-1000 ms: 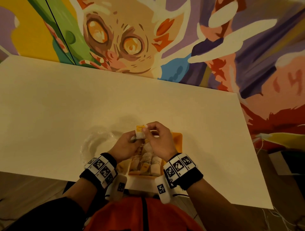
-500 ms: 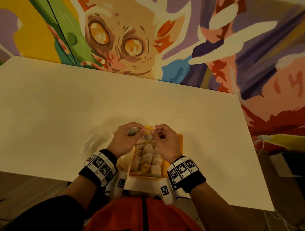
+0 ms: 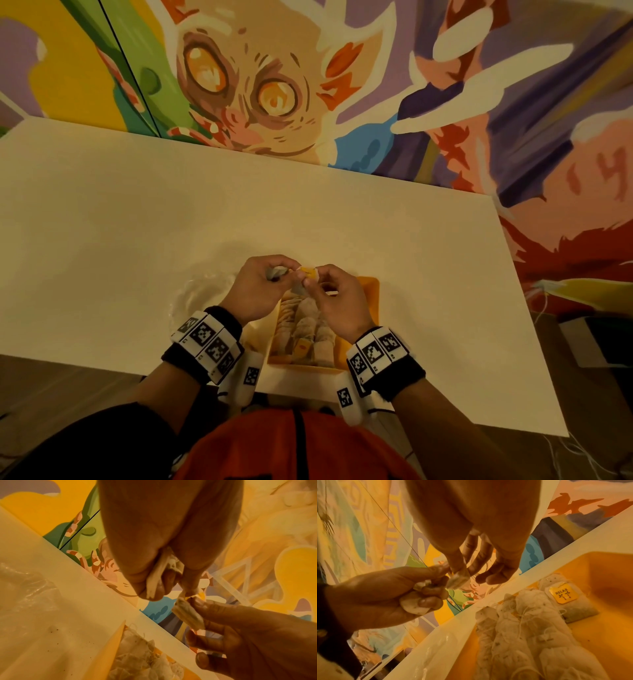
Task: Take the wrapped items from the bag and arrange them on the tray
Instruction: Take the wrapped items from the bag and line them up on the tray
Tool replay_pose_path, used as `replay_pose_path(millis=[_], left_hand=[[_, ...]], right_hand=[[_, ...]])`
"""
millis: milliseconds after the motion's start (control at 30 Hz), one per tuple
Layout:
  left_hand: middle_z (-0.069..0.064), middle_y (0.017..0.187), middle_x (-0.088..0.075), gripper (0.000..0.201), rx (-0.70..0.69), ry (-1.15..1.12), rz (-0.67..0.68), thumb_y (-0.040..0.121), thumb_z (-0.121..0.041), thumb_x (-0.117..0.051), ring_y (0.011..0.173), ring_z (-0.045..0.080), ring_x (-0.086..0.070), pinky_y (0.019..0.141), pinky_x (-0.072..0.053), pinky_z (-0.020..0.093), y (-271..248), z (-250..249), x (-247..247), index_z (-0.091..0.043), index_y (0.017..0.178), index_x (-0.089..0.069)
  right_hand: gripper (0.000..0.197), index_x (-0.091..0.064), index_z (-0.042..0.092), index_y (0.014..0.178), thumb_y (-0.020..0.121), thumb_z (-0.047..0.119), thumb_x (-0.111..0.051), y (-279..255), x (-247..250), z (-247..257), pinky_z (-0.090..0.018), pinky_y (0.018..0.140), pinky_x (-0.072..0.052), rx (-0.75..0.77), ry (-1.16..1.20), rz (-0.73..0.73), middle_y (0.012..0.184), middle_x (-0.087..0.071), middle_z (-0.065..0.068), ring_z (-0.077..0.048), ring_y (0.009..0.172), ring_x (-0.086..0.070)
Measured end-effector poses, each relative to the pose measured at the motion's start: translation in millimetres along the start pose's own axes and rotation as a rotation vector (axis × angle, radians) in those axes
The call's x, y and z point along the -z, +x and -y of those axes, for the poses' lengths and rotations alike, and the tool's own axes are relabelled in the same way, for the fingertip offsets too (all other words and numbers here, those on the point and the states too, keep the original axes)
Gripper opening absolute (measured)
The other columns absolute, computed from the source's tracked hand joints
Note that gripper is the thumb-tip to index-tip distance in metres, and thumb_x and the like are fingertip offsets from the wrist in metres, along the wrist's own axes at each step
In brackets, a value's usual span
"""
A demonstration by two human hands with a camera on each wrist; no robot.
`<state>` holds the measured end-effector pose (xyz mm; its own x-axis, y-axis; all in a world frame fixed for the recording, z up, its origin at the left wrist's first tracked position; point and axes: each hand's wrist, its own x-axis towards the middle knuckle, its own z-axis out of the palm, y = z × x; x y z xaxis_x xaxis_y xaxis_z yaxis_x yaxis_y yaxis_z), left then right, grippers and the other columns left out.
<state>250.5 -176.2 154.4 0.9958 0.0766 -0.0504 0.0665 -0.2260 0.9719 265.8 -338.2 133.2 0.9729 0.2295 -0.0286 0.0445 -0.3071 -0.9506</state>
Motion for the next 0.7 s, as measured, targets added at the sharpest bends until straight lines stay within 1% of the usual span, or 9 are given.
replay_pose_path(millis=[67,133,200,267,333,433,533,600,700], left_hand=[[-0.01,0.07,-0.068,0.008,-0.014,0.005,-0.016,0.086,-0.012,-0.071,0.058,0.0,-0.057,0.059,-0.043,0.013,0,1,0,-0.004,0.086,-0.074],[-0.005,0.076,-0.07,0.008,-0.018,-0.004,-0.05,0.085,-0.013,-0.072,0.063,0.0,-0.059,0.061,-0.045,0.012,-1,3,0,-0.006,0.087,-0.075],[-0.004,0.079,-0.071,0.008,-0.001,-0.019,-0.065,0.085,-0.013,-0.072,0.066,0.0,-0.062,0.063,-0.046,0.012,-1,3,0,-0.006,0.087,-0.075],[-0.003,0.079,-0.072,0.009,0.017,-0.026,-0.039,0.084,-0.011,-0.073,0.066,-0.002,-0.064,0.064,-0.047,0.011,-2,2,0,-0.004,0.088,-0.076],[-0.002,0.076,-0.073,0.01,0.019,-0.021,-0.007,0.084,-0.011,-0.073,0.064,0.0,-0.065,0.063,-0.048,0.012,-3,-1,0,-0.003,0.089,-0.076],[0.004,0.083,-0.075,0.009,-0.008,-0.004,0.024,0.083,-0.013,-0.074,0.078,0.018,-0.07,0.073,-0.056,0.027,-1,0,1,-0.007,0.089,-0.077],[0.002,0.087,-0.075,0.006,-0.021,0.027,0.008,0.083,-0.014,-0.074,0.084,0.02,-0.07,0.079,-0.057,0.033,-1,5,2,-0.012,0.087,-0.078],[0.001,0.088,-0.075,0.006,-0.019,0.022,0.004,0.083,-0.014,-0.074,0.085,0.018,-0.07,0.078,-0.056,0.03,-4,7,1,-0.012,0.087,-0.078],[-0.004,0.092,-0.074,0.006,0.0,0.001,-0.002,0.083,-0.011,-0.073,0.086,0.008,-0.07,0.075,-0.053,0.016,-7,9,0,-0.01,0.087,-0.077]], right_hand=[[0.014,-0.066,0.014,0.082,0.09,0.025,-0.066,-1,0,-2,-0.037,0.073,-0.054,-0.004,-0.065,0.023,0.077,-0.068,0.0,-0.017,0.075,-0.064],[0.022,-0.062,0.013,0.076,0.09,0.029,-0.066,0,2,-3,-0.04,0.071,-0.053,-0.015,-0.145,0.029,0.071,-0.065,-0.002,-0.019,0.073,-0.063],[0.018,-0.062,0.016,0.077,0.089,0.03,-0.068,0,4,0,-0.036,0.07,-0.053,-0.01,-0.187,0.028,0.073,-0.065,0.002,-0.015,0.075,-0.063],[0.006,-0.068,0.023,0.086,0.087,0.029,-0.07,1,6,5,-0.026,0.07,-0.052,0.007,-0.152,0.023,0.082,-0.068,0.009,-0.007,0.078,-0.062],[0.006,-0.07,0.029,0.092,0.086,0.026,-0.071,1,7,8,-0.02,0.069,-0.05,0.023,-0.115,0.033,0.089,-0.07,0.012,-0.004,0.08,-0.063],[0.005,-0.071,0.03,0.087,0.089,0.026,-0.068,0,5,8,-0.017,0.067,-0.046,0.004,-0.151,0.061,0.083,-0.069,0.014,-0.003,0.077,-0.062],[0.011,-0.072,0.025,0.087,0.09,0.034,-0.066,-1,3,6,-0.018,0.065,-0.045,-0.026,-0.2,0.071,0.08,-0.069,0.011,-0.003,0.074,-0.061],[0.015,-0.074,0.023,0.091,0.09,0.035,-0.065,-1,4,5,-0.019,0.067,-0.047,-0.03,-0.229,0.101,0.083,-0.072,0.007,-0.004,0.075,-0.061],[0.01,-0.075,0.025,0.095,0.09,0.028,-0.066,-2,6,7,-0.008,0.065,-0.042,-0.04,-0.237,0.152,0.085,-0.071,0.011,0.007,0.072,-0.058]])
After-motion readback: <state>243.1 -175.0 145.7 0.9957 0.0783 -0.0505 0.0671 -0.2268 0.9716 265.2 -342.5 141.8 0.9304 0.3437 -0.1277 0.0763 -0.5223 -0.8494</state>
